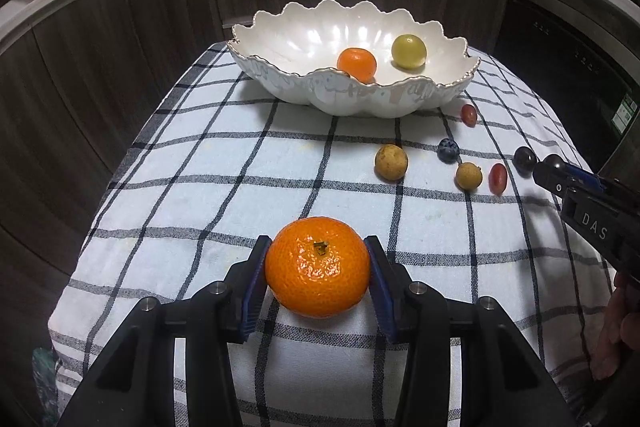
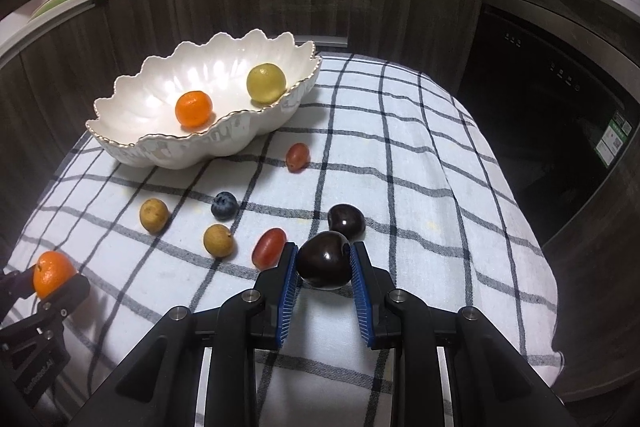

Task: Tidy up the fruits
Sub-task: 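Lift the orange and cherry and carry them over the white bowl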

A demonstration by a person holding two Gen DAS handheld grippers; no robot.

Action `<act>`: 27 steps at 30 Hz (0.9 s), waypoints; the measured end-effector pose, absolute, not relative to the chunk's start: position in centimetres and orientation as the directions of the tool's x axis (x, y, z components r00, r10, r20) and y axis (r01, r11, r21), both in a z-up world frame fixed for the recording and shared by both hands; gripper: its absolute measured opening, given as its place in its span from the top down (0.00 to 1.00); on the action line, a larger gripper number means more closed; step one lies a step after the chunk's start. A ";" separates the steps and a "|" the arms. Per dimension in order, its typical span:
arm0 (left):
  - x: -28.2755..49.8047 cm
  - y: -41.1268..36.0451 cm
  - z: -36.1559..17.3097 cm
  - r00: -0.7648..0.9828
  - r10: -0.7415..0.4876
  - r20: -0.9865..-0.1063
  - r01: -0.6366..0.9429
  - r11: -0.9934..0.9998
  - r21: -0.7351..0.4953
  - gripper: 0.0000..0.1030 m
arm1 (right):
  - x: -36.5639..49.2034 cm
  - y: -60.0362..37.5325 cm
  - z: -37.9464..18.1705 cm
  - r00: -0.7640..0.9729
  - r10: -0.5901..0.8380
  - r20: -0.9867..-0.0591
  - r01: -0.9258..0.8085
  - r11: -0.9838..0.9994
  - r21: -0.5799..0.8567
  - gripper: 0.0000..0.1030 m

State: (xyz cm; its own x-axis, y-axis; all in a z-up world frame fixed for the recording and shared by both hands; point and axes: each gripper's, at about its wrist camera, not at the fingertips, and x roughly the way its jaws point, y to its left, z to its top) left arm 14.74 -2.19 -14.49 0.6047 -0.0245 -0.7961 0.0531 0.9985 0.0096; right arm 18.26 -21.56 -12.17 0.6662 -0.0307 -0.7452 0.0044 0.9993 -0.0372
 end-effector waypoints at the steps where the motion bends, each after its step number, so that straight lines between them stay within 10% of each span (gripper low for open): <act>1: 14.7 -2.2 -14.4 0.605 -0.026 -0.796 0.052 0.999 0.007 0.56 | 18.3 -21.5 -12.1 0.667 -0.031 -0.745 0.003 0.999 -0.039 0.73; 27: 18.3 -0.2 -10.7 0.656 -0.036 -0.754 0.006 0.999 -0.042 0.56 | 21.4 -19.5 -7.5 0.731 -0.004 -0.683 -0.040 0.998 -0.048 0.73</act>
State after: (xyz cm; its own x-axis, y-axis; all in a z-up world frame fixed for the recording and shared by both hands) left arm 18.28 -0.21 -10.74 0.6560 -0.0357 -0.7539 0.0062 0.9991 -0.0420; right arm 21.41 -19.46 -7.52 0.7308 -0.0040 -0.6825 -0.0399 0.9980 -0.0485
